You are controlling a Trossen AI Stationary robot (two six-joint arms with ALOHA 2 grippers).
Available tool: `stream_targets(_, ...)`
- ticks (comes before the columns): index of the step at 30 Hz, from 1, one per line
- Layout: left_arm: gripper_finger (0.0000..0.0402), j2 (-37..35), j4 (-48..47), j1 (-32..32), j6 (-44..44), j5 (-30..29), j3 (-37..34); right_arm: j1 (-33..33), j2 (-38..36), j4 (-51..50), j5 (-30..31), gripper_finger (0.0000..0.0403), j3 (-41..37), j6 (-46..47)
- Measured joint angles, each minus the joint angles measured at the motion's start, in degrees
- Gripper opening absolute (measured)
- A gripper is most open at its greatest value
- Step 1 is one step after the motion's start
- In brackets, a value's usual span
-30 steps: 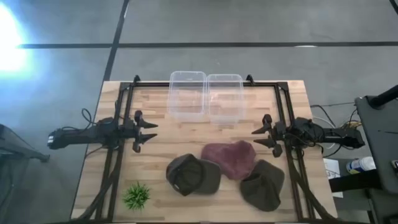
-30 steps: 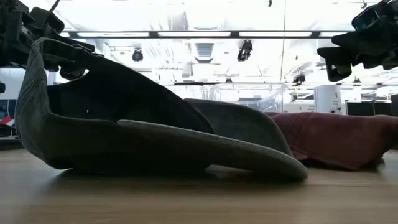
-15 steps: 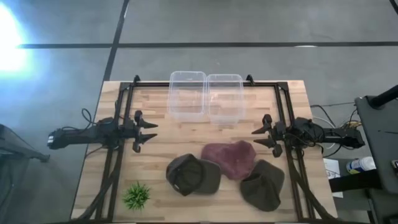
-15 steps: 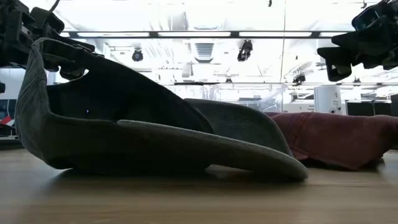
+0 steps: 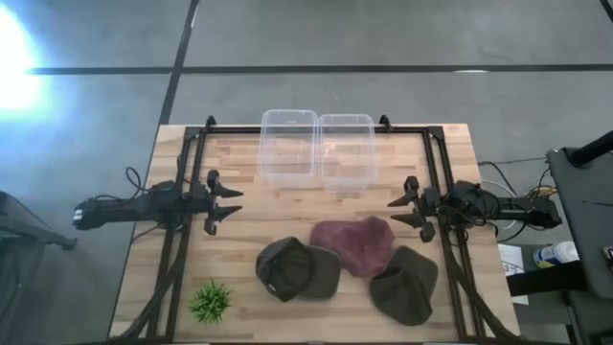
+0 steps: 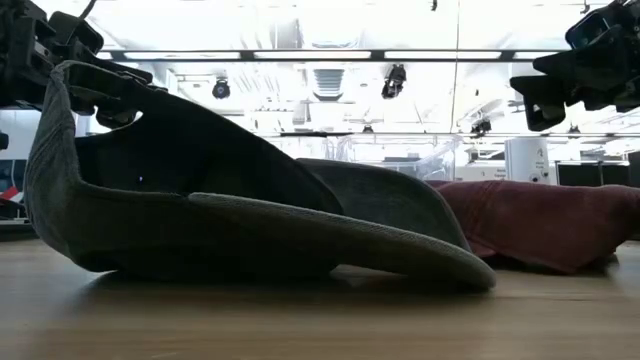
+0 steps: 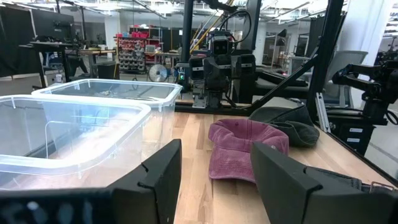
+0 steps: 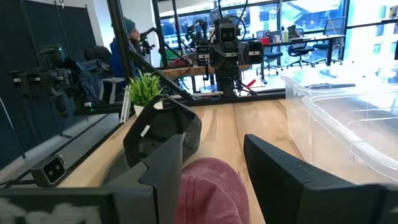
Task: Pick & Place hat
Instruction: Put the right black cap into the right transparent bin
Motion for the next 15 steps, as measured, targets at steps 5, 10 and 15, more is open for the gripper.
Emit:
stream_targets(5, 0.0186, 0.0, 0.02, 0.01, 0.0, 0.0, 0.0, 0.25, 0.01, 0.04, -0.2, 0.0169, 0.0, 30.32)
stream_targets(10, 0.0186, 0.0, -0.1, 0.0, 0.0, 0.0, 0.0, 0.24, 0.02, 0.08, 1.64, 0.0169, 0.0, 46.63)
stream_targets(15, 0.0186, 0.0, -0.13, -0.01, 0.0, 0.0, 0.0, 0.24, -0.06, -0.04, 4.6, 0.0169, 0.0, 52.99)
